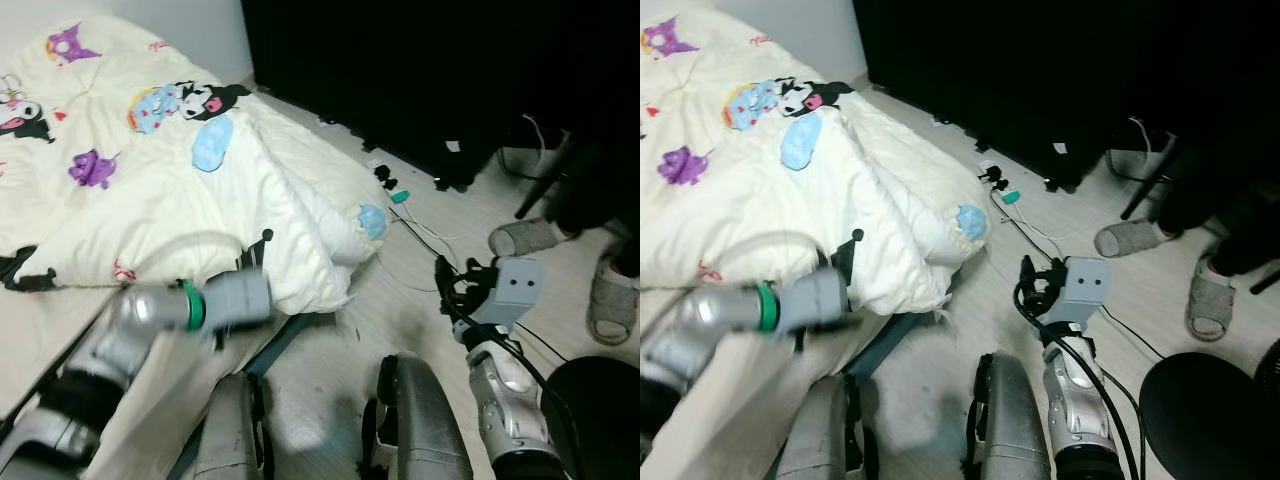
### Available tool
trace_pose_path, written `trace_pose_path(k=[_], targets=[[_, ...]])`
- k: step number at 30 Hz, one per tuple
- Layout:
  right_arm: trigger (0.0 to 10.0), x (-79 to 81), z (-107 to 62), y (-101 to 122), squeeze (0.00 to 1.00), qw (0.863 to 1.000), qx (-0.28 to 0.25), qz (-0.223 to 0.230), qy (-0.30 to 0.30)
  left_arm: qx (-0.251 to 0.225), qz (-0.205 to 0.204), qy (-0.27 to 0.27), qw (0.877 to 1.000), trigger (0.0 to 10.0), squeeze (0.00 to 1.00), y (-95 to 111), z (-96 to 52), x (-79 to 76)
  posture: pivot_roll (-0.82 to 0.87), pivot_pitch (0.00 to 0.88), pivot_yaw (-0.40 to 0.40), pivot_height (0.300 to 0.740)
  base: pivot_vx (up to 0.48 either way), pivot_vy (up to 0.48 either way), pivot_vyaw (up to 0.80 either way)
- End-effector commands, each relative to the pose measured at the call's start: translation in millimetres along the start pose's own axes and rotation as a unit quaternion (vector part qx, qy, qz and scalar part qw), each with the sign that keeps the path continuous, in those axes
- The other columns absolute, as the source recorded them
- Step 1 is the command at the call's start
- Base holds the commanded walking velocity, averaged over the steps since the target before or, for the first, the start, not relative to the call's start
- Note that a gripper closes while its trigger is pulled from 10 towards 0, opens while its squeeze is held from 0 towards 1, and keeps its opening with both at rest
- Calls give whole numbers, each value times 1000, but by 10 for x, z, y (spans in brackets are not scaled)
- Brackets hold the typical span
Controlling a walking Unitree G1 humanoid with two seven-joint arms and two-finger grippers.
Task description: Clean up the room
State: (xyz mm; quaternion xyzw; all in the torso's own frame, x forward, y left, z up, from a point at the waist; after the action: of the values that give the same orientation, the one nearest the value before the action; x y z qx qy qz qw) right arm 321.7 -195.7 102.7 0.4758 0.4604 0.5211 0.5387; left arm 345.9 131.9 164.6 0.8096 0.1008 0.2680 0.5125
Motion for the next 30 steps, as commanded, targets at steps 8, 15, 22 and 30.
trace_pose_path(k=[8,15,22,30], targets=[[10000,33,-62,-114,0,1000,20,3,2,-61,-86,190,976,10000,0,269,95,544,-8,253,101,606,0,0,0],[10000,66,-83,-137,0,1000,24,5,3,17,-62,409,910,10000,0,213,50,985,-16,259,101,606,0,0,0],[10000,76,-79,-147,0,1000,26,6,6,48,-74,510,856,10000,1000,189,-89,1159,-15,264,102,606,0,0,0],[10000,97,-89,-175,0,1000,29,9,6,72,-134,471,869,10000,1000,64,31,1076,-3,269,108,606,0,0,0]])
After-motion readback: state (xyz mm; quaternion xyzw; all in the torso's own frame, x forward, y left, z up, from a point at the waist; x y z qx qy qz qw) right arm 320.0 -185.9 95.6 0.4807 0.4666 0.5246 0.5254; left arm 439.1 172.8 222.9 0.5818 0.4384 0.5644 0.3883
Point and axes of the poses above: a point about 5 cm out from each wrist's last joint towards the gripper, its own z axis pointing out of the wrist towards the gripper, its own y axis along the axis of the wrist's last joint, x = y × z, the point moved 2 cm from there along z, pointing out of the wrist towards the gripper, and after that the axes turned 8 degrees about -z, right-handed, at the moved point
